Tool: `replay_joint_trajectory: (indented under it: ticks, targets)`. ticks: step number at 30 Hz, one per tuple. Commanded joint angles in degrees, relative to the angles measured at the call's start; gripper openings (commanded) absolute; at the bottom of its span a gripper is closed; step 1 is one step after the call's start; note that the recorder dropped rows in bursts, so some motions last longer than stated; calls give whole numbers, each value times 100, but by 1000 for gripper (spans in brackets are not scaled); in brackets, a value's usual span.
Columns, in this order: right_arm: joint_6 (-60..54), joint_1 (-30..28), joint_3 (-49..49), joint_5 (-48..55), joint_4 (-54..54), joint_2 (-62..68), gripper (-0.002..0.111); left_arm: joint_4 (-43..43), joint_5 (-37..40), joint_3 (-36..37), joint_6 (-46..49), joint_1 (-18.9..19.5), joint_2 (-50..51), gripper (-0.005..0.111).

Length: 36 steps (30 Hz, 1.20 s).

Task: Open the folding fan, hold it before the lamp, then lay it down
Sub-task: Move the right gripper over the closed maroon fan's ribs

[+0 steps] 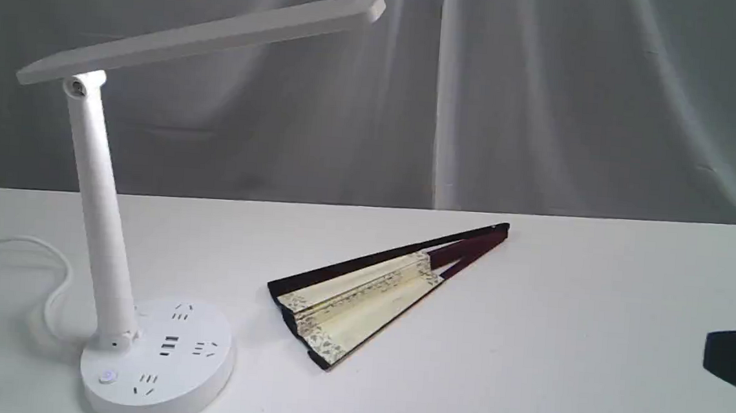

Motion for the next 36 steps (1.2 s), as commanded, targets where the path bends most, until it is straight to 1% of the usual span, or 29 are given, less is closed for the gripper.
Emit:
replay_joint_trajectory:
  ticks: [1,3,5,11,15,16,18,21,24,26,30,33,36]
  targets:
    - [-261,21,-394,110,341,563,39,-409,-79,32,420,25,378,13]
    - [-596,21,-575,171,482,875,39,-577,-79,32,593,25,632,19]
    - [-974,21,-784,368,665,1230,39,-736,-79,32,767,25,872,22]
    - [-1643,21,-1444,852,1114,2280,40,-1282,-89,32,1145,25,1416,23]
    - [-1894,88,-1931,992,1162,3011,51,-1902,-274,98,1439,1,1626,23]
    - [-1894,135,-2071,992,1154,3210,53,-2069,-380,164,1524,-69,1657,23]
    - [-1912,235,-2383,1043,1151,3611,54,-2296,-526,276,1562,-238,1699,22]
    - [-1873,359,-2886,1366,1151,4145,54,-2298,-827,357,1549,-606,1752,22]
    - [-1737,404,-3477,1638,1131,4642,54,-2285,-1105,383,1402,-884,1785,22]
    - [-1606,404,-3810,1721,993,4952,54,-2285,-1105,383,1316,-1016,1873,22]
    - [-1223,404,-4670,1973,376,5588,54,-2270,-1145,383,1266,-1285,2249,22]
    - [-1223,404,-5004,2102,339,5841,54,-2210,-1428,418,1180,-1511,2581,22]
    - [-1560,404,-5014,1910,157,5928,54,-2226,-1821,432,1180,-1764,2847,22]
